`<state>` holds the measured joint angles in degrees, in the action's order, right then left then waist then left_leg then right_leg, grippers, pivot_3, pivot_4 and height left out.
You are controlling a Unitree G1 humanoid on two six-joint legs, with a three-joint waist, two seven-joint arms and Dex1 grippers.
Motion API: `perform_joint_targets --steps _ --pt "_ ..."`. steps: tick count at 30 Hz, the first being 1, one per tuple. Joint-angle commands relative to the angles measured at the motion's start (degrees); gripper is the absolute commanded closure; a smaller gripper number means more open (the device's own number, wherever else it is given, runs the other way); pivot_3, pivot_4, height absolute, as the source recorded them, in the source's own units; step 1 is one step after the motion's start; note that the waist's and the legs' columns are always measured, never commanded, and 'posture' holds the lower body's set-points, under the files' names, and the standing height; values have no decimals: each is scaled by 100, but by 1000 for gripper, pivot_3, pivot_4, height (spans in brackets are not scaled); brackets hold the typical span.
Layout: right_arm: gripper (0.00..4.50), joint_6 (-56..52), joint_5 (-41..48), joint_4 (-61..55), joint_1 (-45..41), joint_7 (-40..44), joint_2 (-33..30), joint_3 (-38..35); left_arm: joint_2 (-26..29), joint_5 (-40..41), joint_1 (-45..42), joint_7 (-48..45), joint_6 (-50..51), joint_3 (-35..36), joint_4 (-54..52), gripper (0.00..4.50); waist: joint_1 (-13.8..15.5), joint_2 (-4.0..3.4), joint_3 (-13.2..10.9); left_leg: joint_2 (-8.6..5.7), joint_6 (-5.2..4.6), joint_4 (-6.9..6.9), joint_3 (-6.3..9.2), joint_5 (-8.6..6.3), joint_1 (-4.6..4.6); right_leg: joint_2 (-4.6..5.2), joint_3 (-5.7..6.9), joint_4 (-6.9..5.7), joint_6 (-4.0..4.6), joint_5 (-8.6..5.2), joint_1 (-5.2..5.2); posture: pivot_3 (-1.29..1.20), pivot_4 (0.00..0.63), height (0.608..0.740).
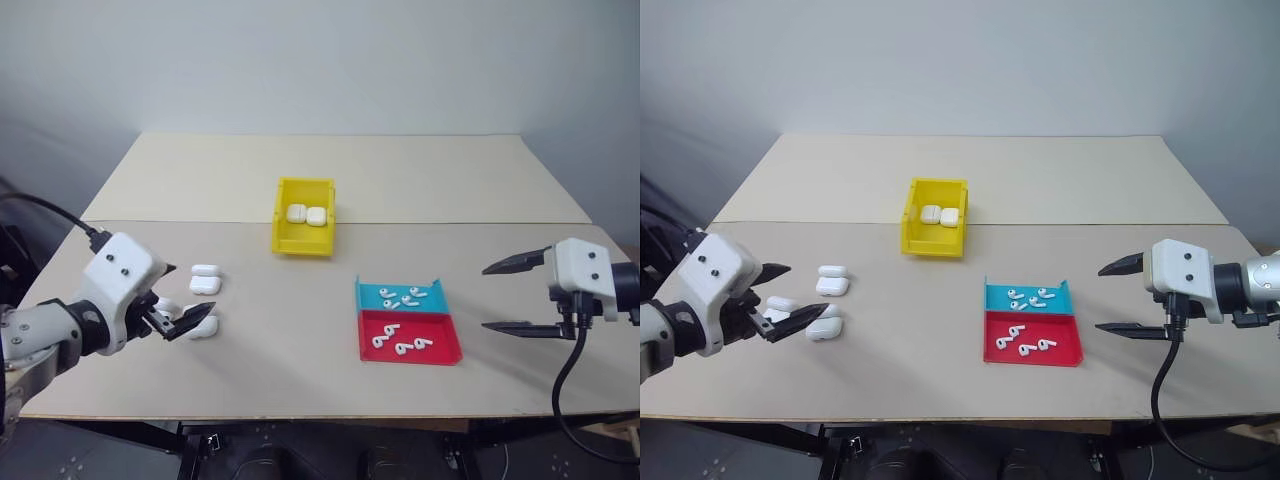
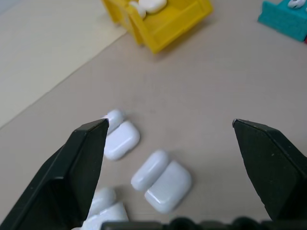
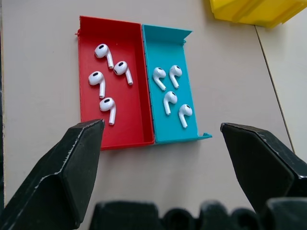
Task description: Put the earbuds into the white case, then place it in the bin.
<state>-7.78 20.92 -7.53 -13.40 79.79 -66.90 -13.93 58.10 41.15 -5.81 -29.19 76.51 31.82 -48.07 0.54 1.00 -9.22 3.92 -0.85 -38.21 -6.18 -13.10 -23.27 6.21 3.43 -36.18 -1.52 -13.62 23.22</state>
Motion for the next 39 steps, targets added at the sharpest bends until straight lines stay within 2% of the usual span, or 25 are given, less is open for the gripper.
perform_joint_targets --steps 1,3,9,12,19,23,26,39 --pt "20 -98 77 -246 92 36 -132 -117 119 185 -508 678 1510 151 31 0 4 0 0 -3 0 0 0 0 3 0 -2 -1 0 0 -2 0 150 740" --pt "20 -131 51 -328 208 -6 -118 -122 233 395 -561 1055 1598 121 238 0 6 1 0 -4 0 3 1 0 2 0 -4 2 -1 0 -3 0 150 740" --pt "20 -292 52 -515 309 -186 -41 -35 1105 1186 -402 1467 1598 -48 1432 0 -9 8 -4 -2 5 5 -3 2 9 1 -16 -2 2 1 4 0 150 740" --pt "20 -352 52 -557 346 -219 -29 -15 1338 1133 -611 1584 1598 -498 2222 0 0 8 -4 -3 7 19 -9 3 16 0 -16 -2 4 -1 4 0 150 740" --pt "20 -404 65 -504 401 -278 -31 21 1489 1048 -1664 1369 1598 -1662 3514 0 16 15 -9 -6 10 22 -15 3 -1 1 -17 3 7 0 18 0 150 740" --pt "20 -368 60 -381 475 -276 13 23 1460 687 -2589 1030 1598 -2681 4125 0 26 17 -9 -7 14 22 -18 5 -1 0 -15 -2 7 0 19 0 150 740" --pt "20 -392 65 -401 531 -321 33 0 1435 409 -2962 854 1597 -3238 4375 0 17 17 -9 -8 15 22 -20 6 0 0 -16 -2 6 0 17 0 150 740" --pt "20 -429 71 -539 754 -574 129 -12 1129 -456 -3721 -127 1335 -4468 5183 0 16 23 -12 -8 16 22 -28 7 -7 -2 -27 -13 5 0 34 0 150 740"
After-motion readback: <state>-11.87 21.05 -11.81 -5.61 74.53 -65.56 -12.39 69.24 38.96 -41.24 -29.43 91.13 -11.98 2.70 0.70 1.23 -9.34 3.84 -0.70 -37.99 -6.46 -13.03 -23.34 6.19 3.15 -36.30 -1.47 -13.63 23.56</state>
